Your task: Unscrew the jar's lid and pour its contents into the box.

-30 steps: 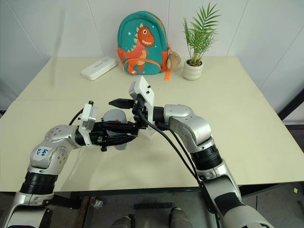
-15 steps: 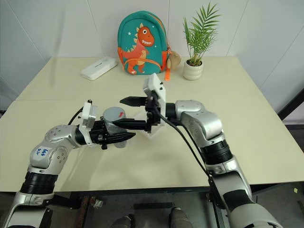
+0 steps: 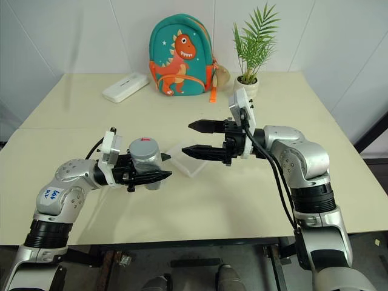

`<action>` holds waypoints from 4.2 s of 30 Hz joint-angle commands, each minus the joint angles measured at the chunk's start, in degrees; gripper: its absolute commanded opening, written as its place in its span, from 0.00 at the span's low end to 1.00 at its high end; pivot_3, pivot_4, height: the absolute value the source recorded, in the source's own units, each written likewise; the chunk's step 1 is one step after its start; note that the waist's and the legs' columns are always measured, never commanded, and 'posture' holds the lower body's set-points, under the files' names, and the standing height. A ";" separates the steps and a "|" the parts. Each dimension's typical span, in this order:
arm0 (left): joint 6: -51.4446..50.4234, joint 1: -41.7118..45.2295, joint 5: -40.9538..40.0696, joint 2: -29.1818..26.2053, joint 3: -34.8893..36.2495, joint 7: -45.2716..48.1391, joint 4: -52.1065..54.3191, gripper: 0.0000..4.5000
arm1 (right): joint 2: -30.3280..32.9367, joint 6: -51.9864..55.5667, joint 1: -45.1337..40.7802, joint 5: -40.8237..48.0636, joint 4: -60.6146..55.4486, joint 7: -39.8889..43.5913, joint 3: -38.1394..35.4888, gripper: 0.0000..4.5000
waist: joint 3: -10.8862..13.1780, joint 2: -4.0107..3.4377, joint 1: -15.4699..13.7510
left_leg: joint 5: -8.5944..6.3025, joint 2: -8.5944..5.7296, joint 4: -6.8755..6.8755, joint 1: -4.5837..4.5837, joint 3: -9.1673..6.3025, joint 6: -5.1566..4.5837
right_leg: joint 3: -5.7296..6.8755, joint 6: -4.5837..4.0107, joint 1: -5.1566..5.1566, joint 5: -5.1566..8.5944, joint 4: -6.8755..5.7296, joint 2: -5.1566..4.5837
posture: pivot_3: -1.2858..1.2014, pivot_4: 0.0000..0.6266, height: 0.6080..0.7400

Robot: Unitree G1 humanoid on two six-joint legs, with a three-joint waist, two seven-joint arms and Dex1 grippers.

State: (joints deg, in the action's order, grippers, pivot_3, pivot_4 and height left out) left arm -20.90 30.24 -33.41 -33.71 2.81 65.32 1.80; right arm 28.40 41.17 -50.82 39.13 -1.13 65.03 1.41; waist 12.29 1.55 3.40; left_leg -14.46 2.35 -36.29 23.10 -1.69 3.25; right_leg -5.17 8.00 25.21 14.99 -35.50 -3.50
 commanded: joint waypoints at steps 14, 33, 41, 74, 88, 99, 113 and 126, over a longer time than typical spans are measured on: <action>1.17 0.65 -0.09 1.04 -0.18 1.15 0.84 0.47 | -12.27 1.11 -4.13 -4.06 -5.88 -11.23 9.34 0.99 | 0.00 0.00 -0.15 | 0.03 0.00 0.00 0.04 -0.01 -0.03 | -0.01 -0.03 0.05 0.00 -0.06 0.01 | 0.52 0.24 1.00; 1.02 -0.07 -0.19 1.08 -0.18 0.42 1.87 0.47 | -13.37 -2.26 -5.77 -7.77 -0.11 -10.70 8.49 0.99 | 0.00 0.00 0.01 | 0.03 0.00 0.03 0.04 0.00 -0.03 | -0.01 -0.05 0.10 0.00 -0.10 0.01 | 0.52 0.24 1.00; 0.89 -0.33 -0.58 1.04 0.07 0.09 2.29 0.47 | -11.89 -0.17 -4.72 -5.47 -0.70 -8.97 6.98 0.99 | 0.00 0.00 0.00 | 0.03 0.00 0.04 0.04 0.00 -0.03 | -0.01 -0.05 0.10 0.01 -0.09 0.02 | 0.52 0.24 1.00; 0.50 -0.36 -0.71 0.87 0.18 0.39 2.12 0.47 | -9.59 2.86 -2.93 -2.14 -0.53 -8.04 4.75 0.99 | 0.00 0.00 0.00 | 0.03 0.00 0.03 0.04 0.00 -0.03 | -0.01 -0.05 0.10 0.01 -0.10 0.02 | 0.52 0.24 1.00; 0.26 0.10 -0.72 0.89 0.12 0.37 2.05 0.47 | -9.47 3.79 -2.88 1.20 -0.61 -6.85 1.81 0.99 | 0.00 0.00 -0.01 | 0.03 0.00 0.03 0.04 0.00 -0.03 | -0.01 -0.05 0.10 0.01 -0.10 0.02 | 0.52 0.24 1.00; 0.39 0.22 -0.62 0.89 0.24 0.39 1.88 0.47 | -11.78 5.47 -4.25 3.11 -2.11 -8.99 3.58 0.99 | 0.00 0.00 0.08 | 0.04 0.01 0.03 0.03 0.00 -0.04 | -0.01 -0.05 0.10 0.00 -0.12 0.02 | 0.52 0.24 1.00; 0.37 -0.12 -0.70 1.25 0.03 0.35 2.29 0.47 | -13.70 4.29 -4.59 -1.08 -2.81 -8.49 8.70 0.99 | 0.00 0.00 0.00 | 0.04 0.00 0.03 0.06 0.00 -0.04 | -0.01 -0.05 0.11 0.00 -0.10 0.02 | 0.52 0.24 1.00; 0.43 -0.59 -0.78 1.35 0.22 0.02 2.76 0.47 | -15.18 3.03 -5.80 -1.52 -0.32 -9.13 7.29 0.79 | 0.00 0.00 0.01 | 0.04 0.01 0.04 0.06 -0.01 -0.04 | -0.01 -0.06 0.12 0.01 -0.11 0.02 | 0.52 0.24 1.00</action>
State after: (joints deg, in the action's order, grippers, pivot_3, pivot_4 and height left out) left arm -20.89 29.57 -33.40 -32.42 2.18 65.48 2.01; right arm 13.69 44.99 -55.26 36.58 -0.34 55.96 10.63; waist 12.29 1.55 3.41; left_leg -14.42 2.36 -36.25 23.15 -1.69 3.21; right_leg -5.18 7.95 25.32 15.00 -35.61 -3.48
